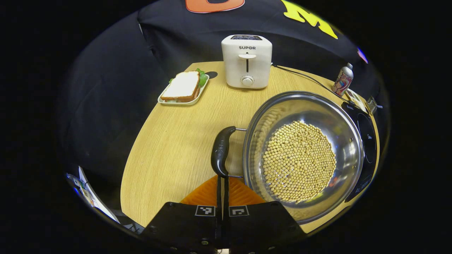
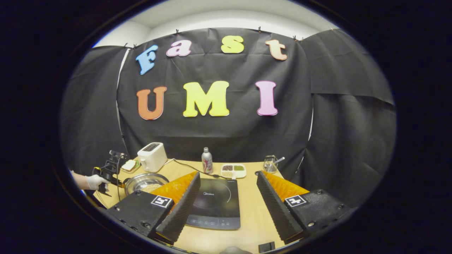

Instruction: First push the handle of the pot to place it horizontally, then grasp the pot with both hands and set it on the induction cooktop.

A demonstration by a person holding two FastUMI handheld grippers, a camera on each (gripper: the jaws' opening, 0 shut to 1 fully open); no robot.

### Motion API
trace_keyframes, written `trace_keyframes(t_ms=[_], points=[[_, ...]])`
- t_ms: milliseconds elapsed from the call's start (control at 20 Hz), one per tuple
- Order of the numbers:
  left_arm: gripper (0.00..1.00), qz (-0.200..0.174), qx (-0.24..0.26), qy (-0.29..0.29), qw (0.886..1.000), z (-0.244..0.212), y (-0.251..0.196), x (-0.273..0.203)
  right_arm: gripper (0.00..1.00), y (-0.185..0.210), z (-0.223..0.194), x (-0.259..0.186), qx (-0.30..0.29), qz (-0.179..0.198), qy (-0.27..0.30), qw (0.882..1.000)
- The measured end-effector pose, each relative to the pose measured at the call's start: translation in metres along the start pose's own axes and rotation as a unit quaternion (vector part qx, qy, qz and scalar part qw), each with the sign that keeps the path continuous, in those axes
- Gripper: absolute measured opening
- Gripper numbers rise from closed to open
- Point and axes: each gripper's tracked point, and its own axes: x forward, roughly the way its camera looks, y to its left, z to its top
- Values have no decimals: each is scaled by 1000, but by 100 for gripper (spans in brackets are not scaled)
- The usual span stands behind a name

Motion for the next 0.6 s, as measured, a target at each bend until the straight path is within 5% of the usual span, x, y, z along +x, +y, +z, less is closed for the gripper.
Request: trace_keyframes(t_ms=[600], points=[[0, 4, 16, -72, 997, 10, 9, -26, 96, 21, -18, 14, -3, 24, 23, 999]])
